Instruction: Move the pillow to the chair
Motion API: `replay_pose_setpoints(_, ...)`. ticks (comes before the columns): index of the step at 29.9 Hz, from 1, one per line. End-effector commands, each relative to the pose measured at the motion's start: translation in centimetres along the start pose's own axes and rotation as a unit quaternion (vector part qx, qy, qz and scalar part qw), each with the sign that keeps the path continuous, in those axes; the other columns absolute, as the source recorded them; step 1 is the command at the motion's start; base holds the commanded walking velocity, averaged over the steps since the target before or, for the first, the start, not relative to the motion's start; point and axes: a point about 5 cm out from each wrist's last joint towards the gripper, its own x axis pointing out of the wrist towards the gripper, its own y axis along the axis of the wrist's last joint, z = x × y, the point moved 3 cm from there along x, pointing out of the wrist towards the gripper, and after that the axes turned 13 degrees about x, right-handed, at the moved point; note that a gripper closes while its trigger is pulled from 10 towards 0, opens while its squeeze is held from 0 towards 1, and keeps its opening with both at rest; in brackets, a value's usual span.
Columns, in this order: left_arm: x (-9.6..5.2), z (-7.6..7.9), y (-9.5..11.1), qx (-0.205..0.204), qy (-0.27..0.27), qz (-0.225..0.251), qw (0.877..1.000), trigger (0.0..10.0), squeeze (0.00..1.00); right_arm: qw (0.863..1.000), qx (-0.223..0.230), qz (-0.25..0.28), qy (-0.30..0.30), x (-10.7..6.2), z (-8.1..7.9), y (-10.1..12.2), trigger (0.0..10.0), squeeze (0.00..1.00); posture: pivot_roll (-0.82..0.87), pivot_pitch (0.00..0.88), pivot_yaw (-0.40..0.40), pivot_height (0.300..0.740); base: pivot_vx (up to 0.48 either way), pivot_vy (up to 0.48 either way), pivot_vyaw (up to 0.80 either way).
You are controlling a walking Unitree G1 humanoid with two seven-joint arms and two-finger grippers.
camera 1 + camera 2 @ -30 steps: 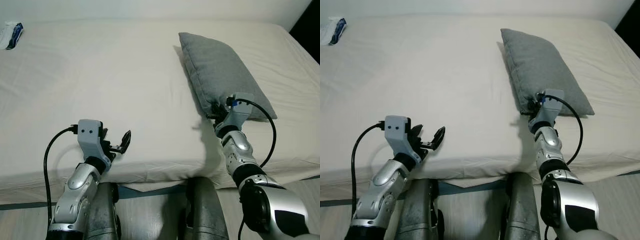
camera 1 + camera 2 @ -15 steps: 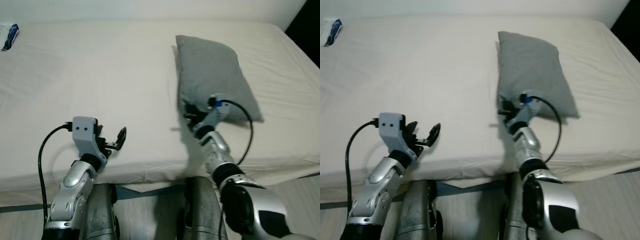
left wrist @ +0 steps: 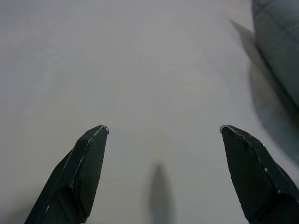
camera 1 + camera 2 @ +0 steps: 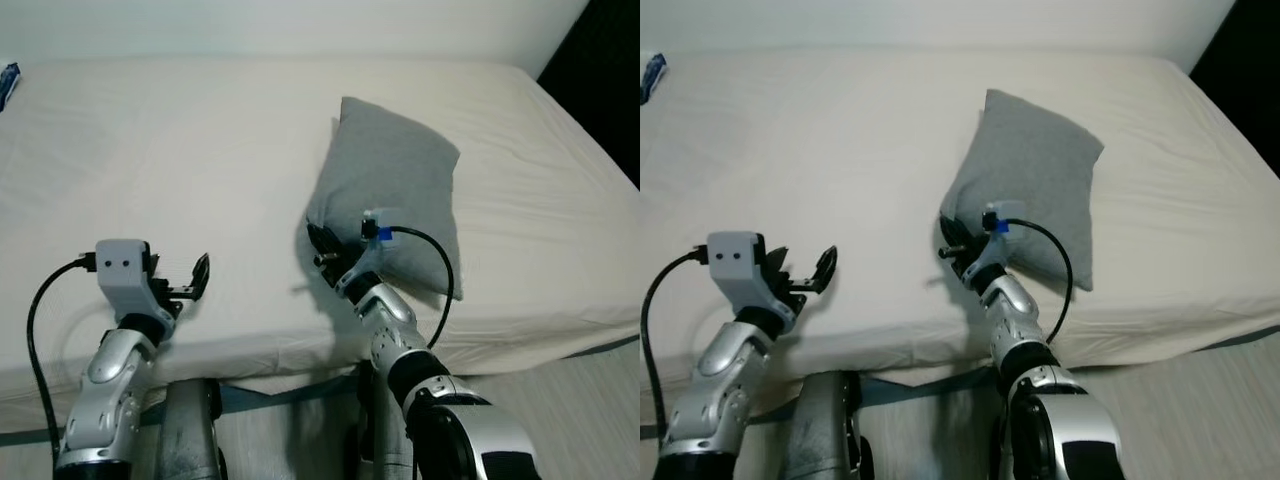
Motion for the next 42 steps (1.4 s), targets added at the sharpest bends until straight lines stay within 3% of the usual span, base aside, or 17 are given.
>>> replay_pose_setpoints(1,0.1,-0.4,-0.3,0.001,0.002,-0.005,1.0,10.0,0.0,0.994,0.066,-0.006,0.09,2.1,-5.9,-2.9,0.0,0.0,0.16,0.157,-0.087,0.56,0.0,0.0,0.0)
replay_pose_setpoints(4,0.2,-0.5,-0.2,0.002,0.002,-0.002,1.0,10.0,0.0,0.991,0.09,0.012,0.102,2.7,-6.4,-2.0,0.0,0.0,0.16,0.155,-0.084,0.56,0.0,0.0,0.0)
replay_pose_setpoints(11,0.4,-0.5,-0.1,0.006,-0.002,0.0,1.0,10.0,0.0,0.986,0.088,0.011,0.143,3.7,-8.0,-1.2,0.0,0.0,0.16,0.154,-0.077,0.56,0.0,0.0,0.0)
replay_pose_setpoints(13,0.5,-0.5,-0.1,0.006,-0.002,0.0,1.0,10.0,0.0,0.982,0.091,-0.002,0.168,3.8,-8.9,-1.6,0.0,0.0,0.16,0.151,-0.075,0.56,0.0,0.0,0.0)
replay_pose_setpoints(14,0.6,-0.5,0.0,0.008,-0.004,0.002,1.0,10.0,0.0,0.972,0.091,-0.035,0.214,3.6,-10.4,-2.7,0.0,0.0,0.16,0.15,-0.076,0.56,0.0,0.0,0.0)
replay_pose_setpoints(15,0.7,-0.5,0.0,0.009,-0.005,0.002,1.0,10.0,0.0,0.968,0.09,-0.047,0.229,3.5,-10.8,-3.1,0.0,0.0,0.16,0.149,-0.077,0.56,0.0,0.0,0.0)
replay_pose_setpoints(24,0.9,-0.8,0.1,0.011,-0.002,0.006,1.0,10.0,0.0,0.938,0.103,-0.119,0.308,2.0,-12.7,-5.6,0.0,0.0,0.16,0.142,-0.077,0.56,0.0,0.0,0.0)
replay_pose_setpoints(29,0.9,-0.9,0.1,0.011,-0.002,0.006,1.0,10.0,0.0,0.948,0.094,-0.11,0.283,2.4,-12.3,-5.5,0.0,0.0,0.16,0.14,-0.076,0.56,0.0,0.0,0.0)
replay_pose_setpoints(30,0.9,-0.9,0.1,0.012,-0.002,0.007,1.0,10.0,0.0,0.955,0.083,-0.104,0.266,2.6,-11.9,-5.4,10.0,0.0,0.16,0.136,-0.076,0.56,0.0,0.0,0.0)
replay_pose_setpoints(31,1.0,-0.8,0.1,0.011,-0.003,0.007,1.0,10.0,0.0,0.956,0.094,-0.102,0.259,2.6,-11.7,-5.2,10.0,1.0,0.16,0.133,-0.076,0.56,0.0,0.0,0.0)
replay_pose_setpoints(38,1.2,-0.6,0.0,0.01,-0.004,0.009,1.0,10.0,0.0,0.959,0.098,-0.101,0.246,2.3,-10.8,-5.1,10.0,1.0,0.15,0.115,-0.077,0.56,0.0,0.0,0.0)
replay_pose_setpoints(39,1.2,-0.6,0.0,0.008,-0.004,0.01,1.0,10.0,0.0,0.971,0.093,-0.08,0.203,2.5,-9.5,-4.6,10.0,1.0,0.15,0.109,-0.077,0.56,0.0,0.0,0.0)
replay_pose_setpoints(40,1.2,-0.6,0.0,0.008,-0.004,0.01,1.0,10.0,0.0,0.971,0.093,-0.08,0.203,2.5,-9.5,-4.6,10.0,1.0,0.15,0.109,-0.077,0.56,0.0,0.0,0.0)
replay_pose_setpoints(42,1.3,-0.5,0.1,0.005,-0.003,0.011,1.0,10.0,0.0,0.99,0.091,-0.029,0.103,2.4,-6.4,-3.3,10.0,1.0,0.15,0.106,-0.077,0.56,0.0,0.0,0.0)
